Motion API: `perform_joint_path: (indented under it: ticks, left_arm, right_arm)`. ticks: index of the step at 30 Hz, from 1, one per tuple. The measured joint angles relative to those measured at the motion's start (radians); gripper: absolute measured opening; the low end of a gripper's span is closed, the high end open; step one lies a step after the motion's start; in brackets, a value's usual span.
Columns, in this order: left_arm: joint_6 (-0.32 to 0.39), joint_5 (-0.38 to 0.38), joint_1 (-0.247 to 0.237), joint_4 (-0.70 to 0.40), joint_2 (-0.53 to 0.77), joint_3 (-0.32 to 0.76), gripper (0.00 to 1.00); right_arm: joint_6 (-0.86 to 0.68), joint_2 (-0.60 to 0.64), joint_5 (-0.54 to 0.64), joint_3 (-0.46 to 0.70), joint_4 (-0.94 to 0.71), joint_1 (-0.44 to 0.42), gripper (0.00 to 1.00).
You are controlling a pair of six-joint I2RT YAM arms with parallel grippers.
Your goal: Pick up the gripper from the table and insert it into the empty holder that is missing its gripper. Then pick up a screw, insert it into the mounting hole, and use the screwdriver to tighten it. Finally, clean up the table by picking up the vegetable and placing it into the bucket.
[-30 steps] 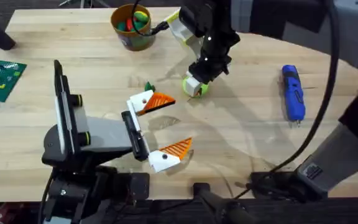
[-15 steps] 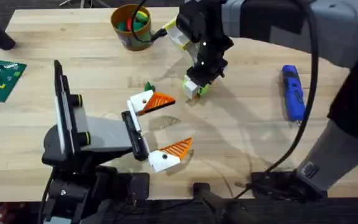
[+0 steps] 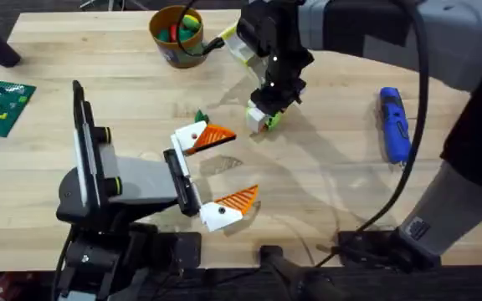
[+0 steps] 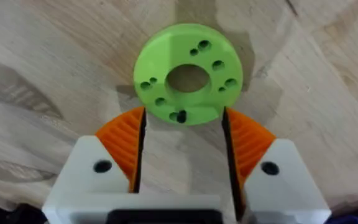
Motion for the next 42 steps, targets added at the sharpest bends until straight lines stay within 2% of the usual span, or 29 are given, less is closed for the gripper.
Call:
perform_joint_path:
  ticks: [11,17,24,42]
  left_arm:
    - [0.0,0.0,0.0,0.0,0.0,0.0,0.993]
    - [0.0,0.0,0.0,0.0,0.0,0.0,0.993]
    - [0.0,0.0,0.0,0.0,0.0,0.0,0.993]
    - [0.0,0.0,0.0,0.0,0.0,0.0,0.993]
  right_arm:
    - [0.0,0.0,0.001,-0.015,0.032,0.0,0.664]
    - [0.004,0.0,0.008,-0.016,0.031,0.0,0.538]
    - [0.006,0.0,0.012,-0.016,0.031,0.0,0.341]
    - [0.007,0.0,0.016,-0.016,0.016,0.023,0.213]
